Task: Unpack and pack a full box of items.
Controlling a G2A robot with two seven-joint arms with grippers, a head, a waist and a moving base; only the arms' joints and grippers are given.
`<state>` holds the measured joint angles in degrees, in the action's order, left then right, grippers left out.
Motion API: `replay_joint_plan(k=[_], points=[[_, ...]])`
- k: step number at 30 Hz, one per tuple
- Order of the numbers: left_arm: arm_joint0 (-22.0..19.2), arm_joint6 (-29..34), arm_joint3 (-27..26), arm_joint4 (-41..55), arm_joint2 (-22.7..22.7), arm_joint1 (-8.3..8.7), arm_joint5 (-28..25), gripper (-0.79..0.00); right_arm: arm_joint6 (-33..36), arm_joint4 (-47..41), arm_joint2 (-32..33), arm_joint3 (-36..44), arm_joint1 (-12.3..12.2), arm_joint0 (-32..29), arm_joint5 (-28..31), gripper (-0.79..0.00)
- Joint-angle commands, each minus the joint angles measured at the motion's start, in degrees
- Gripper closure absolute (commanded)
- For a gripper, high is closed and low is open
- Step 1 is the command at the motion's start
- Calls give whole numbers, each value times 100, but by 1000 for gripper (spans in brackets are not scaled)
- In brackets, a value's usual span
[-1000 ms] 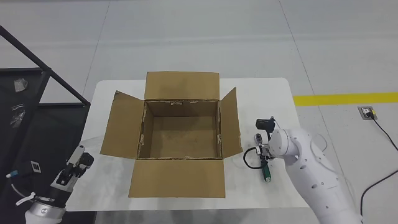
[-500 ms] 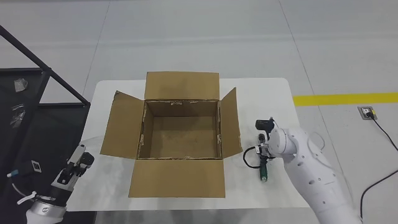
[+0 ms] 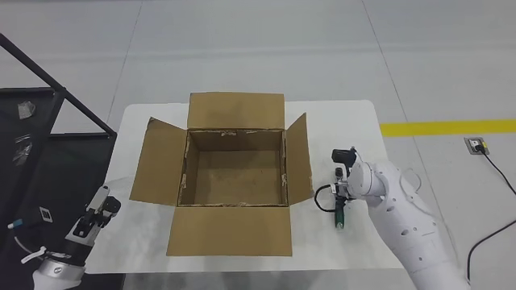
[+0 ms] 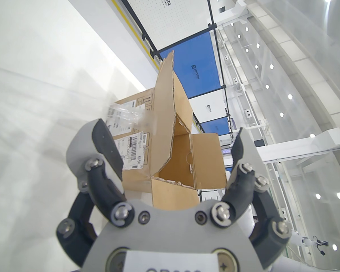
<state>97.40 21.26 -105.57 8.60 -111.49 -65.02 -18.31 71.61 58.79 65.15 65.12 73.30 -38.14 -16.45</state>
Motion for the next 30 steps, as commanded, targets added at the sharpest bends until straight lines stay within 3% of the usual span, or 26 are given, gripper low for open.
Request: replay_joint_plan(k=[1,11,17,23,30], points=[[-5,12,-1,-10,-4,-1,-8,-785,11,126,136,444,-48,-138,-89,0],[12,16,-55,-82,-5,-10,-1,-785,496,1808,738,4153,-292,-1194,-700,0],[92,-21,-93,-100,-18,-24,-46,-785,951,3131,181,5610,-241,-902,-671,0],[222,-82,-133,-102,-41,-43,-115,-785,1101,3384,-1280,5282,83,422,-329,0],[468,-217,-212,-63,-116,-76,-222,-785,623,2071,-2922,3185,847,2217,-83,0]])
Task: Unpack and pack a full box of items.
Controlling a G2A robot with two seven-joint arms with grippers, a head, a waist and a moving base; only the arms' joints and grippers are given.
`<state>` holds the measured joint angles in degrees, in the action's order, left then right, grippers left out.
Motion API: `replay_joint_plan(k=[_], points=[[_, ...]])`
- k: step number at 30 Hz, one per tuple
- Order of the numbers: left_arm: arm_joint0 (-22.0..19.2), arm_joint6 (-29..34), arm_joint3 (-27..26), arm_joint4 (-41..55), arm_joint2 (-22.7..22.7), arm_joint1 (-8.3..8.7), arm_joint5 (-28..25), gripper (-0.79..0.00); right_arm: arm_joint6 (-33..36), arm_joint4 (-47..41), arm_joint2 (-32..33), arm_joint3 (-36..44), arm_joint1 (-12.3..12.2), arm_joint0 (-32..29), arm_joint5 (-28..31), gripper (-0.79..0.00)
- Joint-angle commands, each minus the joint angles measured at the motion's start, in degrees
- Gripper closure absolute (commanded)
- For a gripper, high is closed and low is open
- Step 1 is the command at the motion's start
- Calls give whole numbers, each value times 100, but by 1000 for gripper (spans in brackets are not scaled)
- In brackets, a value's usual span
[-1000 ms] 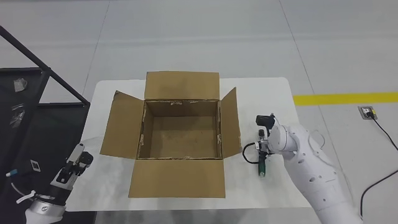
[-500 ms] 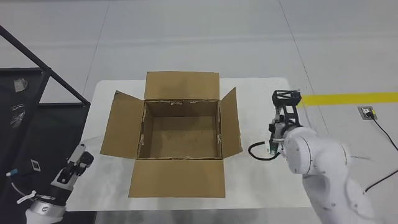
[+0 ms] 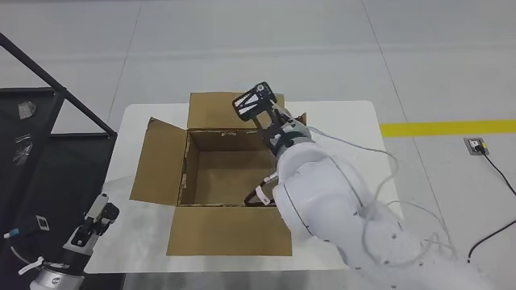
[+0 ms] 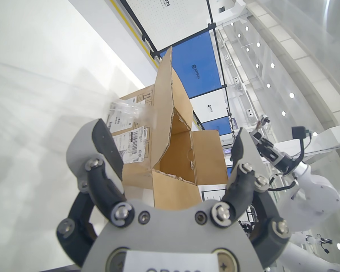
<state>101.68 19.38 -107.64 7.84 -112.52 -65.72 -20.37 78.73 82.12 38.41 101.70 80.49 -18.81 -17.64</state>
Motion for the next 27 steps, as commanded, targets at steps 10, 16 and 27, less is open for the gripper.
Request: replay_joint_plan(k=[10,16,27], points=[[235,-113,-46,127,-123,-34,-93,-785,-1200,-2172,-1506,-3610,1349,1324,450,0],[235,-113,-46,127,-123,-34,-93,-785,-1200,-2172,-1506,-3610,1349,1324,450,0],[225,-101,-69,99,-107,-34,-81,-785,-1550,-2250,-1433,-3753,1340,1149,811,0]])
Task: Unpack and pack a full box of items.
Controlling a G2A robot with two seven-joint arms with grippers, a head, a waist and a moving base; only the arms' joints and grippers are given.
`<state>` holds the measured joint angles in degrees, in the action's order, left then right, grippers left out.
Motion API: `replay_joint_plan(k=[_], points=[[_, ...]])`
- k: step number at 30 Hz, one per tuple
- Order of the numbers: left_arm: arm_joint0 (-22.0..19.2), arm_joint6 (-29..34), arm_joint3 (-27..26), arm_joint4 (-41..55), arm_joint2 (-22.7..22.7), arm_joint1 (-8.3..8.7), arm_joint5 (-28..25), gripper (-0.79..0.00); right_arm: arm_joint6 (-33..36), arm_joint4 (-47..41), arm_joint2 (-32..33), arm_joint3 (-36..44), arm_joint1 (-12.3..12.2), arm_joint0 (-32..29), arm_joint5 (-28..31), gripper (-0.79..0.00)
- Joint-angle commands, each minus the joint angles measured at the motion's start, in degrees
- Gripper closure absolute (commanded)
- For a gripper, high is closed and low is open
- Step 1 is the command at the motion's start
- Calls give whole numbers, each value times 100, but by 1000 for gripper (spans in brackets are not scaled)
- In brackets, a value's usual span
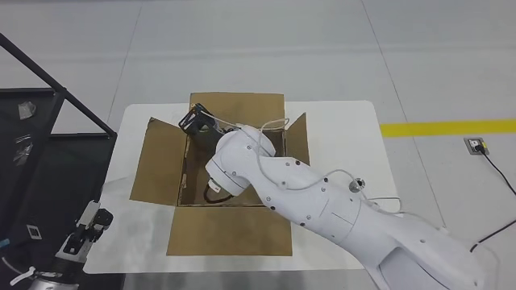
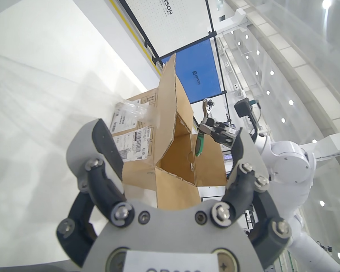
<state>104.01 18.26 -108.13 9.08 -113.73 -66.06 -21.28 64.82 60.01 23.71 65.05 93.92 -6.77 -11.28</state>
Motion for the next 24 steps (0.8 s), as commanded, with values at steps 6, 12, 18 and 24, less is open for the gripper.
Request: replay_joint_plan(k=[6,12,18,24], points=[[34,37,-162,-393,132,-13,-39,-785,-732,-417,41,-1080,184,-54,1324,0],[147,150,-130,-446,164,-25,-221,-785,-1548,-705,-161,-2466,554,63,2621,0],[229,353,-148,-568,152,-23,-386,-785,-2144,-749,-399,-3694,1000,92,3473,0],[271,368,-186,-753,187,-30,-456,-785,-2402,-811,-482,-4588,1384,54,3773,0]])
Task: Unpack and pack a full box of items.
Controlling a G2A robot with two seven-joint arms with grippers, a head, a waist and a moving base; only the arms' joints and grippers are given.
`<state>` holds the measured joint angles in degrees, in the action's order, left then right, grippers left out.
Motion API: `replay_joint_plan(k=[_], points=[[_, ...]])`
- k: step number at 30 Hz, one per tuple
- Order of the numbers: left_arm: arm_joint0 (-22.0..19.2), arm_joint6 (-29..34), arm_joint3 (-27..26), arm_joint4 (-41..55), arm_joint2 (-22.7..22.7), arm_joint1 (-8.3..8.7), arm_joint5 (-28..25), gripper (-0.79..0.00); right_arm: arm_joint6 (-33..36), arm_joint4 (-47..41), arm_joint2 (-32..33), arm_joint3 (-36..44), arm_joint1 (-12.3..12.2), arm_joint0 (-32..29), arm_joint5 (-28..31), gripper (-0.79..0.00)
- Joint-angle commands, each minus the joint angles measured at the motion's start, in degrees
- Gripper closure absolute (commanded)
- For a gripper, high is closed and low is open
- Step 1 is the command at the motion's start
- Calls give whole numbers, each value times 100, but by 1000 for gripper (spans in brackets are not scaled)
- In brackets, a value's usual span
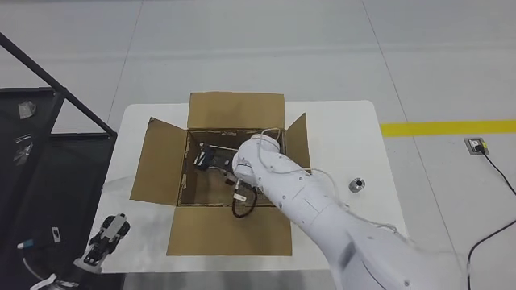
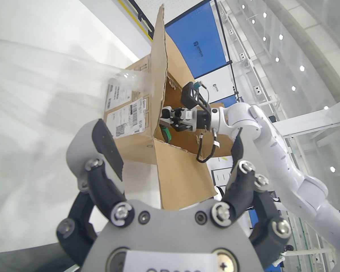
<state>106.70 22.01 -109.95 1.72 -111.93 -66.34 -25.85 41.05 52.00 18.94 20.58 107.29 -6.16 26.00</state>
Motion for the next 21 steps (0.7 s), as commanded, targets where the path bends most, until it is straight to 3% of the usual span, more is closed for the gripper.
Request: replay_joint_plan(k=[1,5,6,7,9,10,11,16,21], points=[[3,-8,-10,-36,12,-3,-2,-785,-16,-29,-5,-254,99,-21,49,0],[5,-5,-32,-84,21,-6,-7,-785,36,-99,13,-612,264,-46,90,0],[4,-7,-38,-90,20,-7,-8,-785,65,-122,27,-699,292,-39,85,-89],[4,-9,-42,-104,19,-8,-11,-785,105,-139,37,-754,321,-32,93,-292],[2,-12,-51,-129,22,-9,-5,-785,124,-172,61,-859,362,-20,122,-422],[1,-13,-53,-135,24,-10,-3,-785,130,-173,68,-900,379,-14,119,-622],[0,-15,-54,-138,25,-11,-1,-785,130,-177,77,-930,394,-5,127,-748],[-21,-19,-63,-149,16,-13,27,-785,69,-149,114,-1032,437,53,14,-782],[-58,-47,-44,-97,-23,-15,55,-785,-270,-36,132,-1017,435,144,-29,-748]])
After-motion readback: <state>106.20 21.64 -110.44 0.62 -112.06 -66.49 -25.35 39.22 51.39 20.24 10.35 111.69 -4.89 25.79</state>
